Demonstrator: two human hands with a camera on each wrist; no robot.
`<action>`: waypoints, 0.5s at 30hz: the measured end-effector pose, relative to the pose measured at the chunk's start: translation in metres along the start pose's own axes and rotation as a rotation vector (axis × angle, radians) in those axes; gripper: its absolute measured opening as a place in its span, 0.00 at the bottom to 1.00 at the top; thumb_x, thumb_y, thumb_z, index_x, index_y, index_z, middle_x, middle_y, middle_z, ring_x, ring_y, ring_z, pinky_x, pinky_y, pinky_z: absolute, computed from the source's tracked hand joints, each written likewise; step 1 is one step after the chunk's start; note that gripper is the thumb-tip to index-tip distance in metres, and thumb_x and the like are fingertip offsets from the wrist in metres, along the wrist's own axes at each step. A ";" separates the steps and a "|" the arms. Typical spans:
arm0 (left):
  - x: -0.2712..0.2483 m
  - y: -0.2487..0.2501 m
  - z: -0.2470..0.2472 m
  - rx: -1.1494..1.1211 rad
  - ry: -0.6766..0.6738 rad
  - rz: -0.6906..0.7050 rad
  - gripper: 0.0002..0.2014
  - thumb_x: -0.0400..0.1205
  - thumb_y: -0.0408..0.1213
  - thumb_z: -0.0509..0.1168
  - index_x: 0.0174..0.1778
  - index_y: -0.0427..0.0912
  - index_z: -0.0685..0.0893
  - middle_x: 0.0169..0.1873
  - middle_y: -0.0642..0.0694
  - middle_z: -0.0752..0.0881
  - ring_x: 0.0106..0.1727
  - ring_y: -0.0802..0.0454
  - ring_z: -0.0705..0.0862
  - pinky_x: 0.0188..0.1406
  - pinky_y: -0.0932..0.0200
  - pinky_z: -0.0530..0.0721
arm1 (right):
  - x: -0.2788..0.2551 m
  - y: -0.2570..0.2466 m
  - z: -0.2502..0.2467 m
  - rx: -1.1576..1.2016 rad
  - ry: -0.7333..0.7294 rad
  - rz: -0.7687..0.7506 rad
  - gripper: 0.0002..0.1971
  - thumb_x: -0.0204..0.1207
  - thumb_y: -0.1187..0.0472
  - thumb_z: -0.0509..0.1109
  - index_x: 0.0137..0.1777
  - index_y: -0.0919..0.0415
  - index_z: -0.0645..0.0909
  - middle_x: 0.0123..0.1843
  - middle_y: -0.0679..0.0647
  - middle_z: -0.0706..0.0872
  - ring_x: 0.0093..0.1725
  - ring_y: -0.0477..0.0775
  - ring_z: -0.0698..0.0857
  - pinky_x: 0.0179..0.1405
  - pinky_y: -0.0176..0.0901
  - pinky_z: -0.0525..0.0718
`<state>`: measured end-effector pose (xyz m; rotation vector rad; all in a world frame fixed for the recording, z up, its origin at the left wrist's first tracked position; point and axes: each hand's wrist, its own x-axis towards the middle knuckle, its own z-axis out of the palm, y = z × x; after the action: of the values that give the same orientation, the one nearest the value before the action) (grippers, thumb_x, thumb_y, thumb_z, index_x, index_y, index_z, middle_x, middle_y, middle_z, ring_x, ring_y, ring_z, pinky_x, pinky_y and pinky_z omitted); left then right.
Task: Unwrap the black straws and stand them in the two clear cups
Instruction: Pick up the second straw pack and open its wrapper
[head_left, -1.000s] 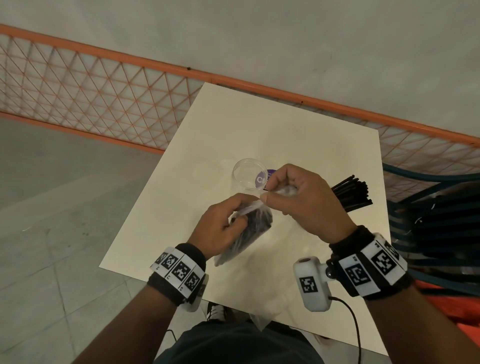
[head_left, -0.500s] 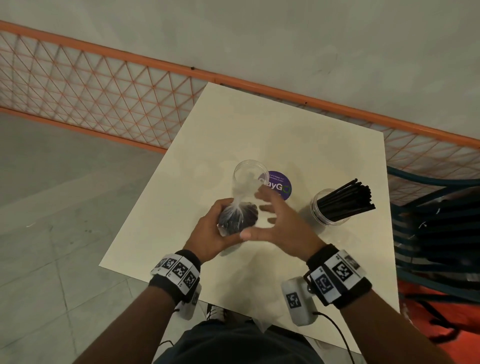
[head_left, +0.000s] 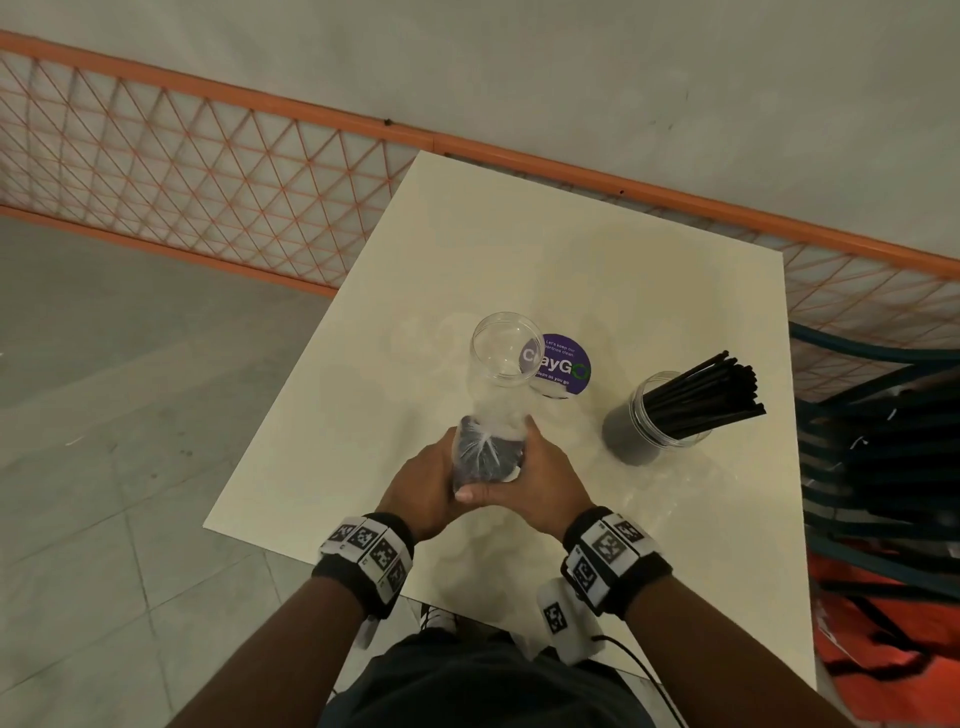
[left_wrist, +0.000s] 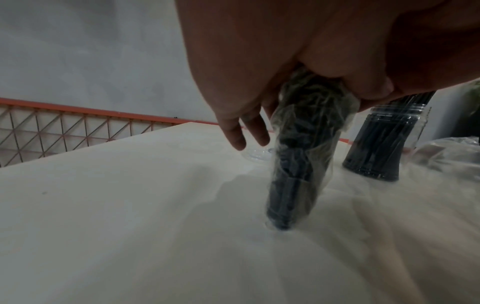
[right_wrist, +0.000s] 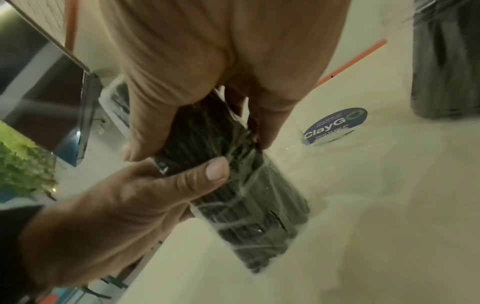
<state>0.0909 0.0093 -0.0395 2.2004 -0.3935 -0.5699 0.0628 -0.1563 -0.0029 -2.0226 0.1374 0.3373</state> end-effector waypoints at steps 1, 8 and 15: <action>0.000 0.000 0.000 0.007 -0.007 -0.014 0.28 0.75 0.52 0.75 0.69 0.51 0.77 0.56 0.56 0.85 0.55 0.50 0.86 0.51 0.56 0.82 | 0.001 0.002 0.001 0.002 0.007 0.011 0.43 0.52 0.43 0.88 0.68 0.42 0.72 0.59 0.36 0.87 0.57 0.34 0.85 0.58 0.35 0.84; -0.008 0.004 -0.015 -0.412 -0.065 0.092 0.54 0.72 0.23 0.78 0.83 0.55 0.49 0.74 0.64 0.71 0.71 0.76 0.75 0.63 0.75 0.77 | 0.010 0.010 0.005 -0.036 0.025 0.045 0.37 0.58 0.46 0.86 0.68 0.45 0.75 0.59 0.42 0.88 0.57 0.42 0.86 0.59 0.41 0.85; 0.004 0.016 0.000 -0.590 0.165 0.066 0.47 0.57 0.47 0.87 0.71 0.59 0.73 0.62 0.67 0.85 0.66 0.60 0.85 0.65 0.60 0.84 | 0.015 0.017 0.004 -0.078 -0.044 0.067 0.21 0.70 0.55 0.78 0.63 0.50 0.79 0.48 0.39 0.85 0.46 0.37 0.84 0.44 0.28 0.79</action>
<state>0.0931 -0.0023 -0.0281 1.6443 -0.1772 -0.4000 0.0721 -0.1596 -0.0234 -2.0891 0.1676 0.4353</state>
